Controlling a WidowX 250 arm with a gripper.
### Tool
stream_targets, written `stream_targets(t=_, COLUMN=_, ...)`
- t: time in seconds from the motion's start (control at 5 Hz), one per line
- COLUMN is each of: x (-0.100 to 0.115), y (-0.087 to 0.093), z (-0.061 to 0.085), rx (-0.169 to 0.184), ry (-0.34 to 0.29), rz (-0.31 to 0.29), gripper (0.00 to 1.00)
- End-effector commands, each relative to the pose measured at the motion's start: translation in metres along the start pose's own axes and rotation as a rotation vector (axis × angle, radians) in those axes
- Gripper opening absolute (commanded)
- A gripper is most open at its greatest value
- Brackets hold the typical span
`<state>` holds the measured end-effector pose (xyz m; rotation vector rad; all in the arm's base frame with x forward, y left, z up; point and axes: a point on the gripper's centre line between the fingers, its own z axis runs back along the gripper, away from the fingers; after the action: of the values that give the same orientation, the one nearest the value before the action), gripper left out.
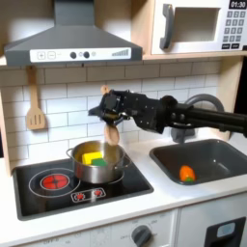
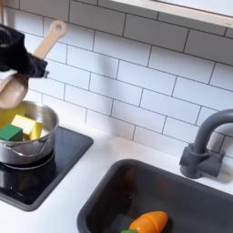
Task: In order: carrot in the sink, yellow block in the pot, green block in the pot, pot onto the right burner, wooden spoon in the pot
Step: 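Take the wooden spoon off its hook and put it in the pot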
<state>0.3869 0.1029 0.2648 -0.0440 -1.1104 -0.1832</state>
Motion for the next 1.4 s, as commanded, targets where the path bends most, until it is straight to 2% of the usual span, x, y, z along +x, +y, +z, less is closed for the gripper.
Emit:
stream_targets(t=0.0, x=-0.032, y=-0.001, z=-0.009, rx=-0.023, ry=0.047, rz=0.037, gripper=0.00)
stream_targets(t=0.2, x=-0.029, y=0.008, z=-0.011, rx=-0.023, ry=0.022, rz=0.030, gripper=0.00)
stream_targets(t=0.6, x=-0.037, y=0.023, z=-0.045, rx=-0.068, ry=0.042, rz=0.052, gripper=0.00)
stream_targets(t=0.8, x=-0.038, y=0.025, z=-0.051, rx=-0.085, ry=0.045, rz=0.043, gripper=0.00)
stream_targets(t=1.0, x=-0.035, y=0.015, z=-0.043, rx=-0.097, ry=0.043, rz=0.032, gripper=1.00)
stream_targets(t=1.2, x=-0.030, y=0.013, z=-0.029, rx=-0.069, ry=0.073, rz=0.082, gripper=1.00)
